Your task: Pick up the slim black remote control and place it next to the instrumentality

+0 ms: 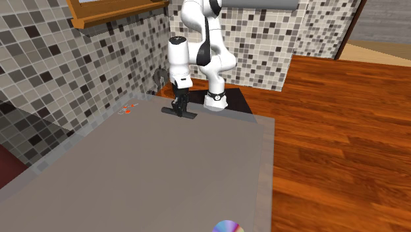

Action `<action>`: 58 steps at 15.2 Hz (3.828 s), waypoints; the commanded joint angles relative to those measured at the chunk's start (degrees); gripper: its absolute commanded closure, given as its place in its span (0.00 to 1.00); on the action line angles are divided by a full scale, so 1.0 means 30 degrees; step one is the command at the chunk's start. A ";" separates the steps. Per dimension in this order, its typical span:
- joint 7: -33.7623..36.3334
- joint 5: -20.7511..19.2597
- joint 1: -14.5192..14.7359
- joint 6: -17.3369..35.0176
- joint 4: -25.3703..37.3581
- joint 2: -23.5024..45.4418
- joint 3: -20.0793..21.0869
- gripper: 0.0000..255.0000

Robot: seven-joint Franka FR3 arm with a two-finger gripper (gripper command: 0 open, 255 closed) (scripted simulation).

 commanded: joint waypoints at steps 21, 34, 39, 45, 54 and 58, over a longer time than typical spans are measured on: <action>-0.3813 1.4643 0.3030 -0.2340 1.5562 1.7744 0.0648 1.00; -0.2176 1.7178 -0.0907 -0.6332 2.7039 2.5244 0.3122 1.00; -0.2365 1.7376 -0.0753 -0.5277 2.6181 2.5533 0.3255 1.00; -0.2567 1.7646 -0.0675 -0.4161 2.5444 2.5993 0.3460 1.00; -0.2567 1.7646 -0.0674 -0.4159 2.5441 2.5991 0.3460 0.00; -0.2567 1.7646 -0.0675 -0.4161 2.5443 2.5992 0.3460 0.00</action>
